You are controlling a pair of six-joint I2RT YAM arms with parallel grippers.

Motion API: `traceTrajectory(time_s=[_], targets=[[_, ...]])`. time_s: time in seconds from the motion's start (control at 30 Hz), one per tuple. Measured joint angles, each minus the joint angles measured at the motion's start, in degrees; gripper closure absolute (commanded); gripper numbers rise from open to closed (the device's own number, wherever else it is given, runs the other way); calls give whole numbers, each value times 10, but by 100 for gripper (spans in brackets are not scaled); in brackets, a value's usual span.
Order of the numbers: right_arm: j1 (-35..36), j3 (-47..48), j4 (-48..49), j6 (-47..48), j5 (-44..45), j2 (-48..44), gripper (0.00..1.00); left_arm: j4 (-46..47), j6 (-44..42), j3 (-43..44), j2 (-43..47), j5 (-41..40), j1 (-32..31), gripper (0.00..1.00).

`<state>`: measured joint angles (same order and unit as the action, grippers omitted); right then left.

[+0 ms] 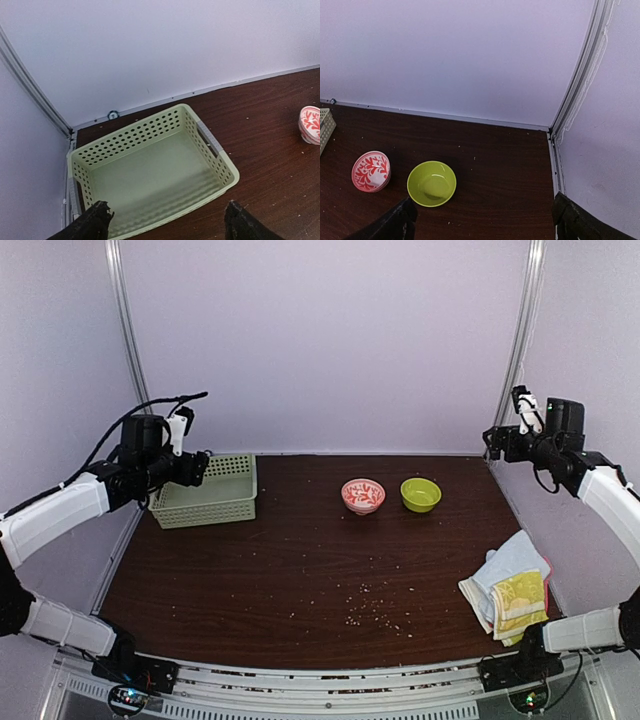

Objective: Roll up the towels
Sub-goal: Pick up the towel from the towel pile.

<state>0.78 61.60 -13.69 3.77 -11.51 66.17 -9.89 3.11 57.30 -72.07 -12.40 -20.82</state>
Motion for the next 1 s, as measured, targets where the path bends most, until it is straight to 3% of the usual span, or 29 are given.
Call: traceTrajectory(time_s=[0.23,0.5,0.73,0.87,1.0], targets=[[2,1,-122,103,-40,0,23,10,-9,2,-15,143,-43,35],[5,-7,-320,290,-58,-38,44,7,-17,72,-117,221,-224,34],[5,-40,-476,436,-58,-92,45,60,17,90,-206,228,-361,33],[5,-50,-552,492,-56,-96,37,100,49,91,-251,240,-389,34],[12,-58,-593,538,-45,-102,37,120,71,104,-292,248,-402,34]])
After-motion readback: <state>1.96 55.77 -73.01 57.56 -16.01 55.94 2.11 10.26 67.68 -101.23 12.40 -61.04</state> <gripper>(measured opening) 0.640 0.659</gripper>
